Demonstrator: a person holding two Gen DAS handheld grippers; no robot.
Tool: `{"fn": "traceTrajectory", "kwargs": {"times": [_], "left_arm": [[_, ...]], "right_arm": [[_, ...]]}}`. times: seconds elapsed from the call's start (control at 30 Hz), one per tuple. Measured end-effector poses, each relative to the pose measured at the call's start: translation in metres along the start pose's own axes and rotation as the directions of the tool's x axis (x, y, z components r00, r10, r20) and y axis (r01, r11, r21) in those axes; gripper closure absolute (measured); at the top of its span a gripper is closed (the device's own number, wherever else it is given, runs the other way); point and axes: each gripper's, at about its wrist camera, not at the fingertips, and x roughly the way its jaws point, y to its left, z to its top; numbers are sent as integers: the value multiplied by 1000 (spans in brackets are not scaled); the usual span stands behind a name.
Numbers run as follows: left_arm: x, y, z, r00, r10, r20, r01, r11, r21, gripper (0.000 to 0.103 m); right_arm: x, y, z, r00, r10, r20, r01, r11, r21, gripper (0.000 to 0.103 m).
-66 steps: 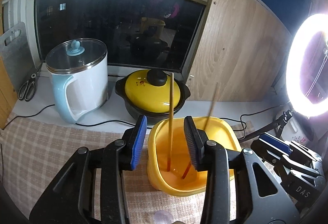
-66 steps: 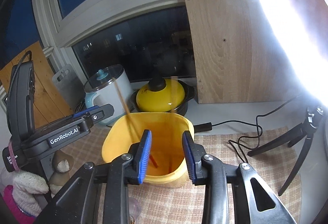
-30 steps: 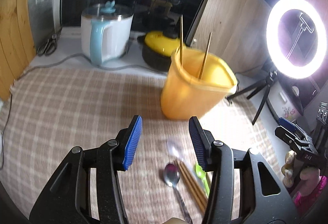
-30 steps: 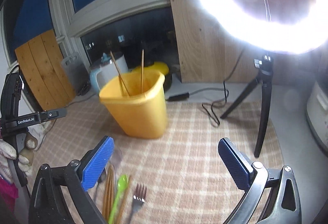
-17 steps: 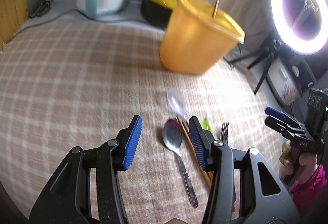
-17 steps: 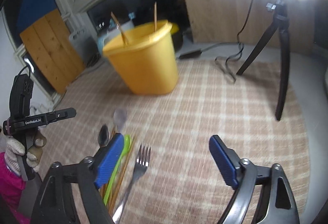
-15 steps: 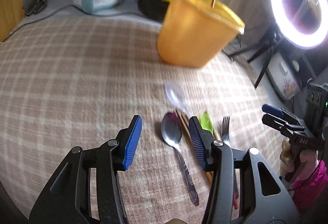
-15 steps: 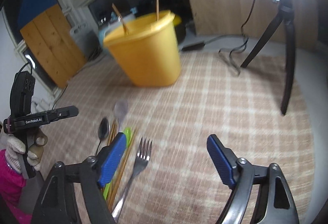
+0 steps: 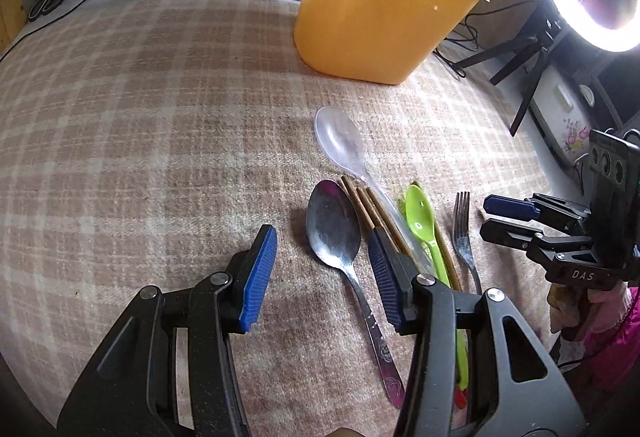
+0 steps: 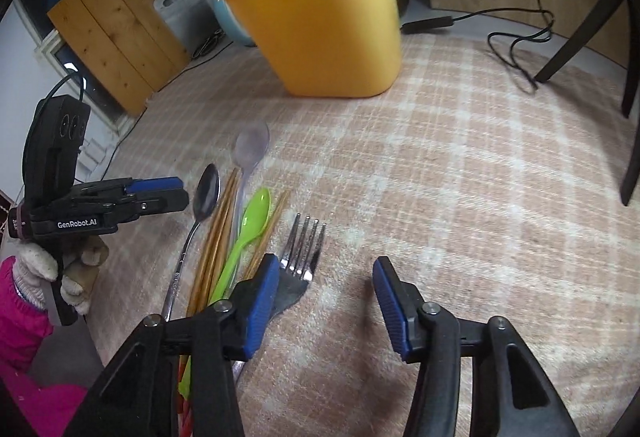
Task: Organize utensils
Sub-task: 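Move the open right tool back to the utensil row beside the fork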
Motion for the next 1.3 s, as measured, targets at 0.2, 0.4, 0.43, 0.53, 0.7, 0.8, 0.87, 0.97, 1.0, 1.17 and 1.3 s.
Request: {"fn": "traceTrajectory", "kwargs": {"times": [0.2,0.4,0.43,0.53,0.7,0.8,0.87,0.97,1.0,1.17,1.3], "left_arm": [[9,-2,4,1000,13,0,-13,1000,27,55],[14,-12,5,998,55,18,-57,993,104,55],[15,-15,4,998,66,23,-69,990,126,55],[18,-21,4,994,99,38,-104,980,168,64],[20,-23,4,993,112,43,-119,972,205,73],[21,-24,3,993,107,45,-114,970,216,74],[20,-25,2,993,109,48,-117,964,239,74],[22,-33,1,992,111,52,-121,958,259,80],[23,-35,1,992,111,55,-122,957,263,83],[23,-39,4,991,115,72,-129,960,250,92],[22,-40,6,991,109,75,-125,961,247,94]], "right_arm": [[8,4,4,1000,-1,-8,1,1000,-11,58],[12,9,5,1000,-3,-14,2,1000,-29,62],[13,9,5,1000,-3,-13,3,1000,-29,63],[13,10,5,1000,-2,-14,1,1000,-31,64],[14,10,7,1000,-4,-18,3,999,-41,64],[17,11,8,1000,-8,-20,7,999,-48,64],[18,12,9,1000,-9,-19,8,999,-50,64],[20,16,10,1000,-20,-15,19,998,-63,64],[21,17,10,1000,-24,-13,23,998,-66,64],[24,24,12,998,-69,-10,68,994,-88,66],[28,30,13,995,-102,-6,101,990,-100,70]]}}
